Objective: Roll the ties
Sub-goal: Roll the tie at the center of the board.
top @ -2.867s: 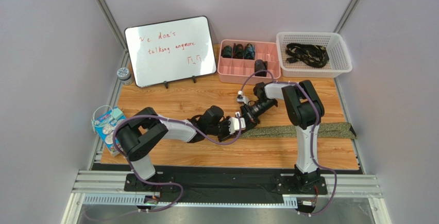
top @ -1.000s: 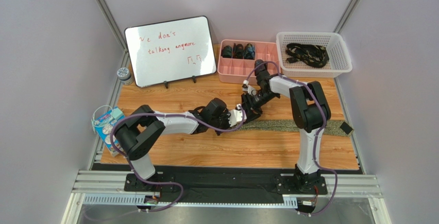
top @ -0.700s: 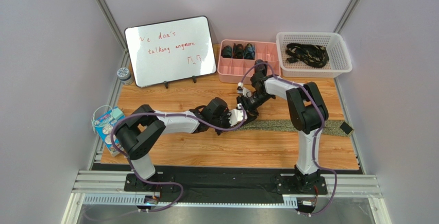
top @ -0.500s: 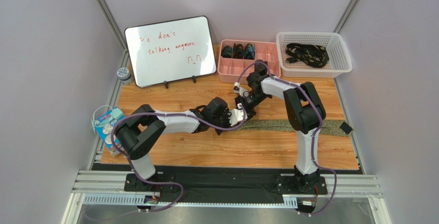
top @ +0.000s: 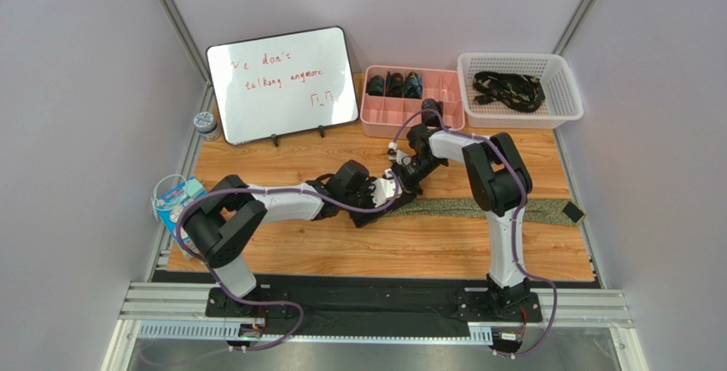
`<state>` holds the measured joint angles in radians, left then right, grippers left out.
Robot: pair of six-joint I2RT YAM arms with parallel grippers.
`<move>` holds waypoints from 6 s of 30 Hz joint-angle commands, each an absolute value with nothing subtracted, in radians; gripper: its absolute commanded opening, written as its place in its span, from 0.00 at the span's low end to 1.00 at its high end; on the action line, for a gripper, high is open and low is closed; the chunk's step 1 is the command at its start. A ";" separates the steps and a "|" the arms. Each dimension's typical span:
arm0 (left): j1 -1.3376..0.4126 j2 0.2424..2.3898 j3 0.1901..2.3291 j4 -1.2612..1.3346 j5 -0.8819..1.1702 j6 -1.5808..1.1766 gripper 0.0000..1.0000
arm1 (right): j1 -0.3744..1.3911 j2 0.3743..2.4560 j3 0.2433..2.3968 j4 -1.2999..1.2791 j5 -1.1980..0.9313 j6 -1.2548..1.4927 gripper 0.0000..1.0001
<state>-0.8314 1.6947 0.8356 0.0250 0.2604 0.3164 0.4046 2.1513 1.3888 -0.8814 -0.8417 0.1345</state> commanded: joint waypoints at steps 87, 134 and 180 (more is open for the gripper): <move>-0.845 1.979 1.129 -0.298 0.318 0.433 0.09 | 0.287 2.063 1.381 -0.968 -0.877 0.037 0.36; -0.816 1.802 1.046 -0.052 0.528 0.281 0.41 | 0.364 2.171 1.309 -0.726 -0.914 0.172 0.00; -0.825 1.878 1.022 -0.130 0.406 0.437 0.18 | 0.307 2.002 1.332 -0.881 -1.038 0.150 0.35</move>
